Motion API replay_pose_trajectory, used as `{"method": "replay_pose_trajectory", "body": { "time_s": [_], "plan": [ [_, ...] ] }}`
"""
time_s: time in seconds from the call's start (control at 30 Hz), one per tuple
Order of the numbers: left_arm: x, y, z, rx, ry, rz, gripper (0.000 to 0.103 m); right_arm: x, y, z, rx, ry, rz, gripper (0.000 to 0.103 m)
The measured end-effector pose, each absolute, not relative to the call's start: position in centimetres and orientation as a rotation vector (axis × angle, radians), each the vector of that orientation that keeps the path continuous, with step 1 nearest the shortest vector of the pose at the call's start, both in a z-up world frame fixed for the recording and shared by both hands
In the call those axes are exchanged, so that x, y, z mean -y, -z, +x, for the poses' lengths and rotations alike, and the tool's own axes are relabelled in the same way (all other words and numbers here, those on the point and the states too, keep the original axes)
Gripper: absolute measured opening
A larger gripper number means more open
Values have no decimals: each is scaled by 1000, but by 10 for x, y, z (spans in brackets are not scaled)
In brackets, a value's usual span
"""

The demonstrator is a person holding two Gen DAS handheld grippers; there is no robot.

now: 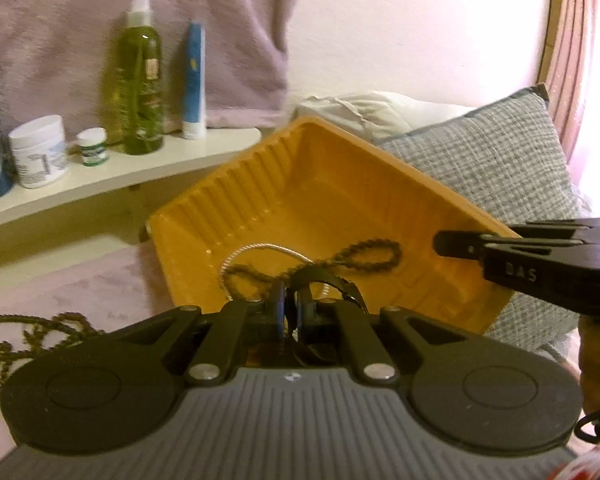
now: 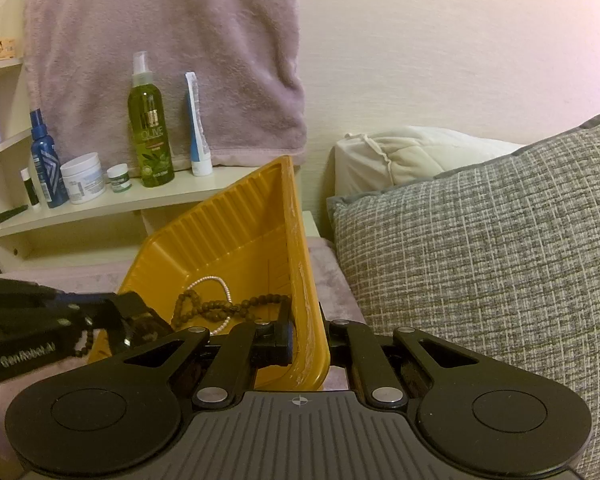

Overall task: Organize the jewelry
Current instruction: 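Open the left gripper to drop the watch into the orange tray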

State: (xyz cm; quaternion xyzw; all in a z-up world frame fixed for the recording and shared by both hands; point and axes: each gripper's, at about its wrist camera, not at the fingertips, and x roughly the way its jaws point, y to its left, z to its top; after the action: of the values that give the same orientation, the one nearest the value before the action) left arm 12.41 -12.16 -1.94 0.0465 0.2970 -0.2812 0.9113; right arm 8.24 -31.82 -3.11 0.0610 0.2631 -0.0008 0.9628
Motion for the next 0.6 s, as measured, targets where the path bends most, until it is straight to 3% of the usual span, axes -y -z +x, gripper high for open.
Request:
{"method": "replay_pose_trajectory", "body": {
  "time_s": [0.43,0.6],
  "plan": [
    [135,31,125,-649,616,109,6,322,33,83,-539,-4,133,7],
    [132,28,125,-628,620,96,11,323,35,83,-542,-1,142,7]
  ]
}}
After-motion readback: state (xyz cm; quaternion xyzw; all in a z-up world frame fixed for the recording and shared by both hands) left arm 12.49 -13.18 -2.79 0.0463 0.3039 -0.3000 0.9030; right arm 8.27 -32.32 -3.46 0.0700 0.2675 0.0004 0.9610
